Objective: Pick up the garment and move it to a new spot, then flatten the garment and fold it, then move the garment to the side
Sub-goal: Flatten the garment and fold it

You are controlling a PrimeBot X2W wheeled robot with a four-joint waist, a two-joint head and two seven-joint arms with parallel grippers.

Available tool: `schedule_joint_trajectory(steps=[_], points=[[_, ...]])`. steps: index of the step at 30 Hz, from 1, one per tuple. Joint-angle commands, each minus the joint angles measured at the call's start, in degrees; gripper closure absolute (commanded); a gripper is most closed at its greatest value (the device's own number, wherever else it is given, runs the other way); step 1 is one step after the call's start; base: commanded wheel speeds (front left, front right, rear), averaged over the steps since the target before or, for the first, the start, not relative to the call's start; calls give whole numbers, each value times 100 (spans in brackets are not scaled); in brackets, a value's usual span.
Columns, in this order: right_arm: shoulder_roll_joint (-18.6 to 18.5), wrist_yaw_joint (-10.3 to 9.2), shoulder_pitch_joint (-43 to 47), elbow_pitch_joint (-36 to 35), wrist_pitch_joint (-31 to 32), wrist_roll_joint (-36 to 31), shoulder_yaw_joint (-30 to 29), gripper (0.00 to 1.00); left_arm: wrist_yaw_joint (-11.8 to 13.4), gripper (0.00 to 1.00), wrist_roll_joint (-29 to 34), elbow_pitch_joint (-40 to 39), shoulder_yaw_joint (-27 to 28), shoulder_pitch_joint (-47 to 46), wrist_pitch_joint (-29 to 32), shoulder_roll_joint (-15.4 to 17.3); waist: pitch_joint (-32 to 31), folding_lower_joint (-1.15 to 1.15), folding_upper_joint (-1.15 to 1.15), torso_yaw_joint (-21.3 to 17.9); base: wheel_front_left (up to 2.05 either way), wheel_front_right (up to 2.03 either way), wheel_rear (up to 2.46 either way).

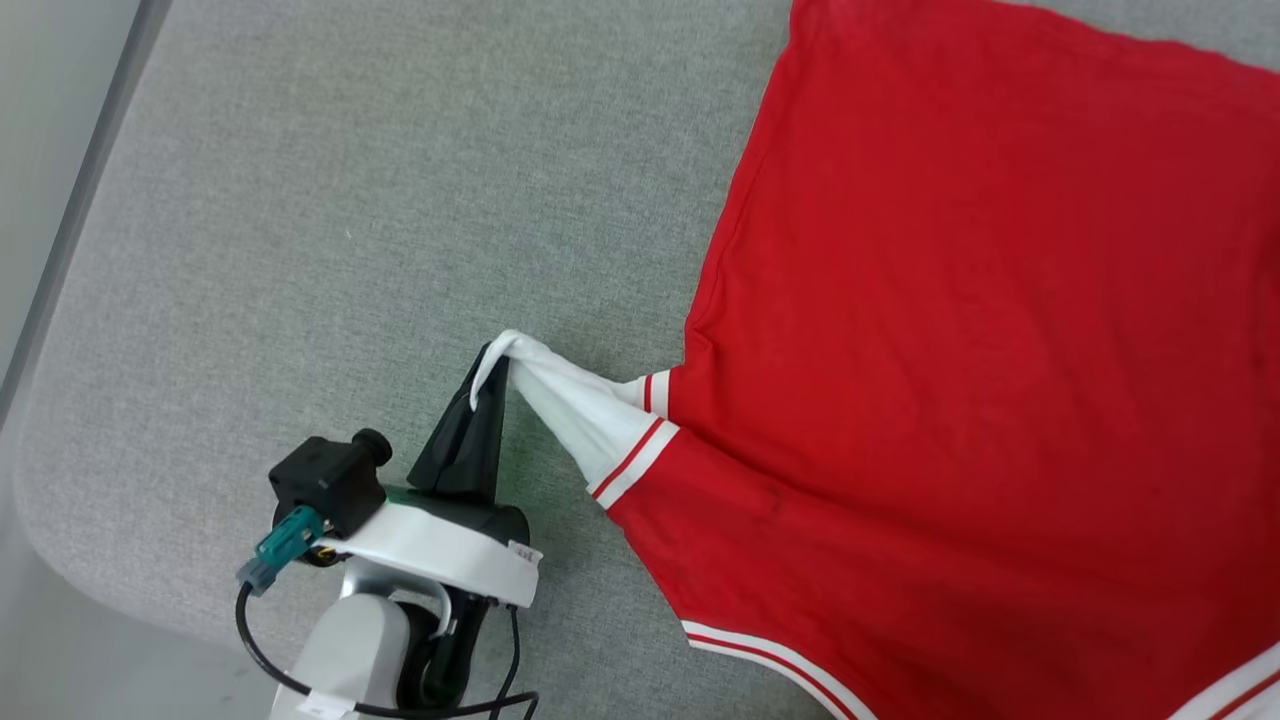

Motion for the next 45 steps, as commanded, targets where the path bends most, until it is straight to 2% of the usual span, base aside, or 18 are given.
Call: schedule_joint_trajectory(steps=[1,5,11,17,21,25,32,36,40,41,42,43,45], points=[[6,-2,189,30,39,-10,28,100,-9,100,-5,21,22,65,-27,31,-97,0,0,-25,0,0,0],[-162,-3,177,-330,33,152,258,100,-10,100,1,72,111,223,-27,81,-376,0,0,-152,0,0,0],[-453,-3,797,-961,246,588,622,100,-4,100,-9,239,269,488,-27,204,-909,0,0,-439,0,0,0],[-533,-3,2067,-1876,416,1114,600,100,-4,100,-12,445,452,769,-27,339,-1520,0,0,-772,0,0,0],[-408,-3,3240,-2590,425,1320,376,100,7,100,-39,628,524,954,-27,400,-1946,0,0,-943,0,0,0],[-90,-4,4547,-3358,383,1558,62,100,35,100,-51,768,572,1110,-3,495,-2249,0,0,-1090,0,0,0],[864,-3,6550,-4288,155,1747,-384,100,82,100,-97,870,573,1367,173,629,-2510,0,0,-1285,0,0,0],[1322,-3,7287,-4366,-99,1888,-491,100,109,100,-122,905,556,1505,267,668,-2599,0,0,-1365,0,0,0],[1476,-2,7675,-4127,-376,2108,-419,100,166,100,-144,832,534,1626,348,669,-2646,0,0,-1431,0,0,0],[1479,-3,7700,-4062,-485,2166,-419,86,186,100,-145,807,526,1646,364,663,-2650,0,0,-1442,0,0,0],[1484,-2,7700,-4004,-635,2282,-378,47,195,100,-151,786,518,1670,367,658,-2653,0,0,-1454,0,0,0],[1488,-2,7656,-3968,-830,2370,-354,0,205,100,-155,759,512,1694,386,653,-2651,0,0,-1464,0,0,0],[1485,-2,7519,-3906,-1305,2441,-373,0,213,100,-166,720,493,1715,423,653,-2646,0,0,-1471,0,0,0]])
